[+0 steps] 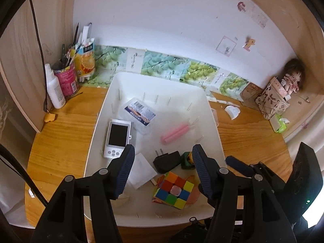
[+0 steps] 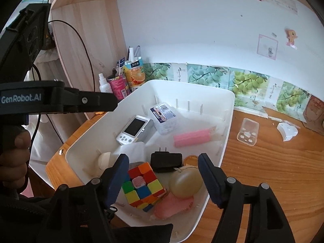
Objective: Organize rigid objects
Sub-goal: 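Lower charger and beige tin into the tray and open both tools, then withdraw both open tools from the white tray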
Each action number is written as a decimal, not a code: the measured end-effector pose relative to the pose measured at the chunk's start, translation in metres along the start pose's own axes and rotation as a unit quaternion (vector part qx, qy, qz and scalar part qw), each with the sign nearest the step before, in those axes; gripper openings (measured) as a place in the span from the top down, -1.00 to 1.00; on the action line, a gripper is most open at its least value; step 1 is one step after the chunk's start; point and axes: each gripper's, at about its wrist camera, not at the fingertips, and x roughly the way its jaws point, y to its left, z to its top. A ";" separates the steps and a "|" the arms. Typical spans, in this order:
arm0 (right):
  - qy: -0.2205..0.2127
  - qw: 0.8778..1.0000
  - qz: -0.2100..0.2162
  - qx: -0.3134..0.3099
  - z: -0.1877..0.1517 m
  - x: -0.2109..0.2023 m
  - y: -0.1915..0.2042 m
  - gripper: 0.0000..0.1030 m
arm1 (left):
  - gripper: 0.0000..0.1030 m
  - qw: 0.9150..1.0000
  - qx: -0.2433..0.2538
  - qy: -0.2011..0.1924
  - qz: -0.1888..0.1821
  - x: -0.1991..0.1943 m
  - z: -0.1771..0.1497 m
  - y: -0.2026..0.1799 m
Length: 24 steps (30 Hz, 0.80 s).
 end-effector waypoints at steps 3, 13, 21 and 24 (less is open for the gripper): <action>0.001 1.000 -0.007 0.005 0.000 -0.001 -0.003 -0.51 | -0.40 1.000 0.005 0.007 0.000 0.004 0.000 -0.004; 0.011 0.999 -0.034 0.018 -0.007 -0.011 -0.026 -0.56 | -0.52 1.000 0.021 0.021 -0.007 0.017 0.003 -0.031; 0.019 0.997 -0.074 0.019 -0.012 -0.038 -0.063 -0.56 | -0.56 0.999 0.030 0.029 -0.030 0.028 0.007 -0.076; 0.023 0.996 -0.082 0.021 -0.016 -0.047 -0.079 -0.56 | -0.56 0.998 0.032 0.030 -0.035 0.032 0.008 -0.094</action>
